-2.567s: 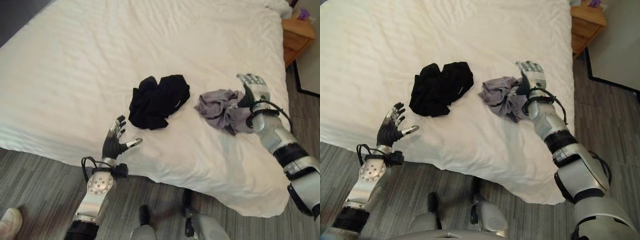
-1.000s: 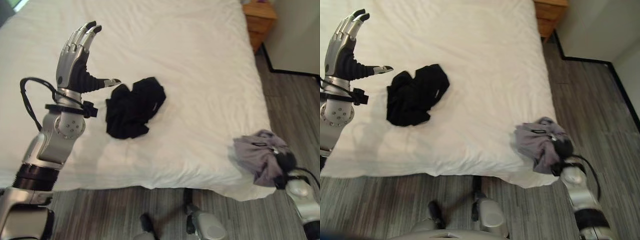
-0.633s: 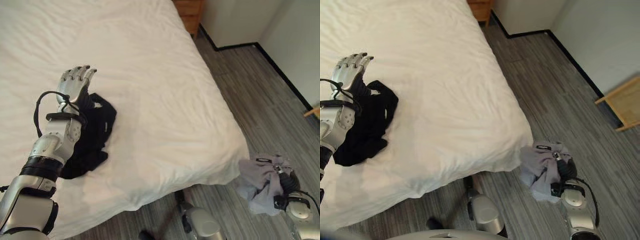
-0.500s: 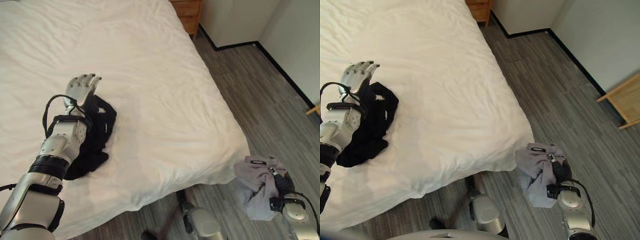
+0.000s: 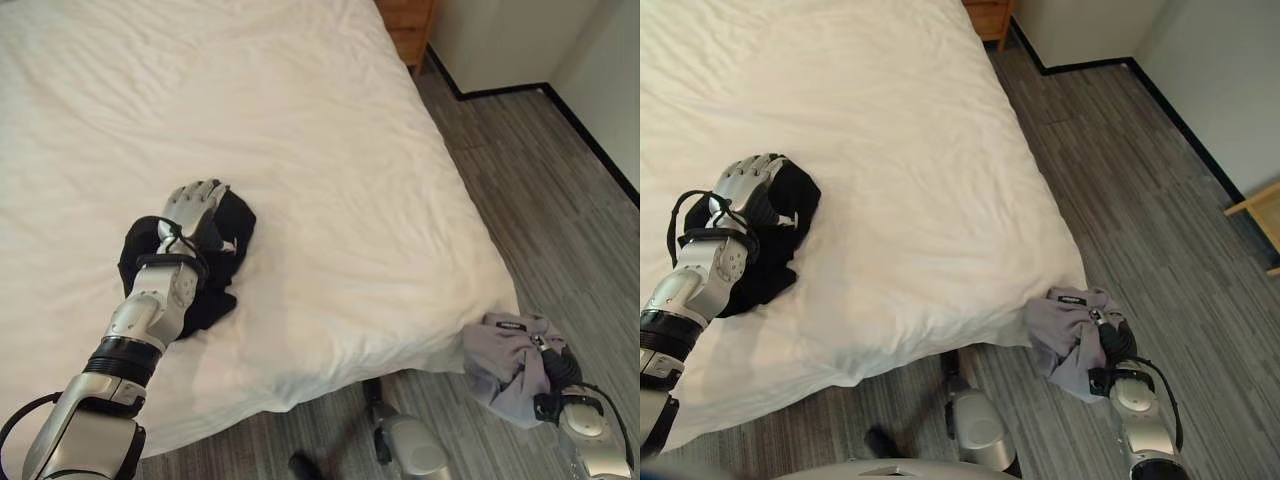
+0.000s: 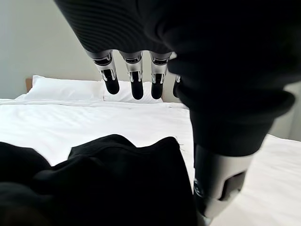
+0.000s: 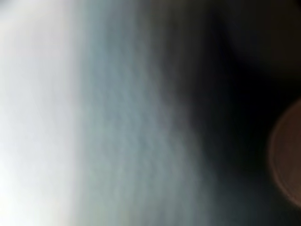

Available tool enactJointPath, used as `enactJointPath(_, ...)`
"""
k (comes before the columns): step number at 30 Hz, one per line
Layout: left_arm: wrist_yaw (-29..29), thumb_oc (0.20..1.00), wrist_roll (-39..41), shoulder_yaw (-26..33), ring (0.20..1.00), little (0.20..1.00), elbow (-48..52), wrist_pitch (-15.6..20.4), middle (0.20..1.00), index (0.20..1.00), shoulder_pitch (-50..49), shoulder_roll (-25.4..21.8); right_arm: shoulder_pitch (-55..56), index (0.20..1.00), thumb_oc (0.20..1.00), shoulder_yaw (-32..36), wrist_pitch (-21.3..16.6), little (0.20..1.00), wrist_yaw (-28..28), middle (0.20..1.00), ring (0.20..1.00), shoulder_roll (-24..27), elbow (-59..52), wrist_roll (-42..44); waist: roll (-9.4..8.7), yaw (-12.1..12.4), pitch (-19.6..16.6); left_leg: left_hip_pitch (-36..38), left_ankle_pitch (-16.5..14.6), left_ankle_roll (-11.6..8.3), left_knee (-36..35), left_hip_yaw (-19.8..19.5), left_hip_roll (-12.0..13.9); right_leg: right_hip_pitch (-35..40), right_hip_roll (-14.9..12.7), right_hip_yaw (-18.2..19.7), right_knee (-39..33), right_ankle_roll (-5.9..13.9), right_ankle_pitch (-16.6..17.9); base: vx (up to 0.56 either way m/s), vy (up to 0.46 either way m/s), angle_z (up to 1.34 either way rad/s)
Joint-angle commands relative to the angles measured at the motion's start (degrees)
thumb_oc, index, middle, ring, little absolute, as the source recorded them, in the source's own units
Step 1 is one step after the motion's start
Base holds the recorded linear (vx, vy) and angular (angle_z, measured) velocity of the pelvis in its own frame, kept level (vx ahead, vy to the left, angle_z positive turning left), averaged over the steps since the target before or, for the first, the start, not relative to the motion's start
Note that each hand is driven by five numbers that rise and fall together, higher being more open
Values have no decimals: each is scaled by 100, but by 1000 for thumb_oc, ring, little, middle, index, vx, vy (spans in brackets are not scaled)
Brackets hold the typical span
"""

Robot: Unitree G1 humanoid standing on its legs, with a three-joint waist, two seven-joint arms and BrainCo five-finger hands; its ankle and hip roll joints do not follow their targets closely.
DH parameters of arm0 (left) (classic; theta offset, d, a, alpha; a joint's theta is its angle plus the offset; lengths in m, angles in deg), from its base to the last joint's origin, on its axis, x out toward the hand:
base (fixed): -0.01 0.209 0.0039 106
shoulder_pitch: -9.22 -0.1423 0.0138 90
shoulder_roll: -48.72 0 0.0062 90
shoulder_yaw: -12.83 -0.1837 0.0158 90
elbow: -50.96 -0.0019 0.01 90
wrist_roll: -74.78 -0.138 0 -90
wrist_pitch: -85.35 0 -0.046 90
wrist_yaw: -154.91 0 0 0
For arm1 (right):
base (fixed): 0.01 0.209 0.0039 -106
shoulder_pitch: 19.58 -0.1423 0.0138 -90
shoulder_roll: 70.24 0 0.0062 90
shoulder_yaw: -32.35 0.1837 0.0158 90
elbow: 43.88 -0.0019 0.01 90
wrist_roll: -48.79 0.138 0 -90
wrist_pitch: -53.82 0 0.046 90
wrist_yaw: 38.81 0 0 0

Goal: Pick up bed clothes into laundry basket.

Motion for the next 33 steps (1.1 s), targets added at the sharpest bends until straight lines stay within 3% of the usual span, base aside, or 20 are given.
enactJointPath(1, 40, 1000, -209, 240, 1000, 1000, 28, -183, 1000, 1000, 370, -286, -421, 200, 200, 295, -180, 200, -1, 200, 200, -30, -81, -71, -82, 50, 135, -220, -157, 2, 74, -227, 130, 181, -770, -180, 84, 1045, -456, -38, -6, 4)
enactJointPath(11, 44, 1000, -117, 668, 1000, 1000, 221, -287, 1000, 1000, -172, -175, -470, 200, 200, 283, -192, 200, 70, 200, 200, -216, 47, 140, -196, 177, 328, -324, -108, -1, 74, -314, 135, 88, -787, -119, 84, 1029, -374, -34, 0, 5)
enactJointPath(17, 225, 1000, 162, 224, 1000, 1000, -466, -257, 1000, 1000, 297, -24, -805, 200, 200, 27, -351, 200, 10, 200, 200, -146, 1, 253, -323, 138, 817, -658, 73, -15, 74, -379, 130, -219, -791, -56, 84, 1038, -227, -121, 6, -6)
enactJointPath(18, 257, 824, 297, 111, 824, 824, -1388, -220, 824, 824, 211, 16, -915, 200, 200, -101, -398, 200, -45, 200, 200, -74, -85, 256, -311, 148, 902, -731, 120, -21, 74, -370, 132, -304, -796, -61, 84, 1034, -186, -71, 33, 2)
enactJointPath(19, 241, 329, 234, 57, 329, 329, -1618, -128, 329, 329, -5, -118, -916, 200, 200, -53, -420, 200, -72, 200, 200, -52, -39, 282, -268, 195, 933, -754, 122, -18, 74, -372, 121, -313, -808, -70, 84, 1044, -177, -77, 39, -4)
enactJointPath(20, 182, 200, 244, -33, 200, 200, -1841, -73, 200, 200, -94, -102, -975, 200, 200, -120, -427, 200, -88, 200, 200, -30, 8, 273, -262, 189, 930, -754, 125, -19, 74, -352, 123, -320, -813, -65, 84, 1046, -167, -24, 39, -11)
enactJointPath(23, 76, 200, 205, 49, 200, 200, -1835, 26, 200, 200, -844, -35, -991, 200, 200, -111, -454, 200, -107, 200, 200, -40, 75, 291, -212, 247, 908, -711, 92, -9, 74, -310, 120, -298, -835, -61, 84, 1056, -174, -4, 17, -4)
enactJointPath(25, 36, 200, 589, 176, 200, 200, -2005, 137, 200, 200, -1500, 786, -954, 200, 200, -110, -484, 200, -101, 200, 200, -73, 25, 297, -202, 278, 806, -634, 44, 4, 74, -292, 106, -241, -854, -53, 84, 1042, -207, 0, 32, -6)
enactJointPath(26, 43, 200, 589, 176, 200, 200, -2009, 140, 200, 200, -1509, 799, -944, 200, 200, -113, -482, 200, -101, 200, 200, -61, 20, 298, -190, 272, 796, -635, 42, 3, 74, -293, 108, -241, -853, -55, 84, 1043, -208, 11, 12, -5)
enactJointPath(29, 76, 200, 1749, 100, 200, 200, -1987, 493, 200, 200, -1658, 1877, -790, 200, 200, -15, -447, 200, -134, 200, 200, -182, -88, 211, -214, 246, 527, -494, -16, 33, 74, -331, 97, -125, -843, -65, 84, 1017, -245, 12, -10, -6)
enactJointPath(30, 77, 200, 1749, 99, 200, 200, -1987, 494, 200, 200, -1658, 1877, -789, 200, 200, -14, -447, 200, -134, 200, 200, -182, -88, 211, -213, 246, 528, -494, -17, 33, 74, -332, 98, -125, -842, -66, 84, 1017, -245, 33, 2, 8)
enactJointPath(31, -122, 200, 2835, 302, 200, 200, -2444, 692, 200, 200, -1016, 1528, -779, 200, 200, -11, -409, 200, -135, 200, 200, -81, -75, 181, -237, 102, 291, -392, -9, 21, 74, -301, 99, -36, -821, -29, 84, 1015, -250, 33, 28, 8)
enactJointPath(33, -42, 200, 3448, 305, 200, 200, -1741, 1050, 200, 200, -695, 1234, -756, 200, 200, 55, -436, 200, -183, 200, 200, -97, -207, 192, -237, -20, 130, -291, -27, 20, 74, -286, 89, 50, -829, -25, 84, 1029, -257, 20, 56, 1)
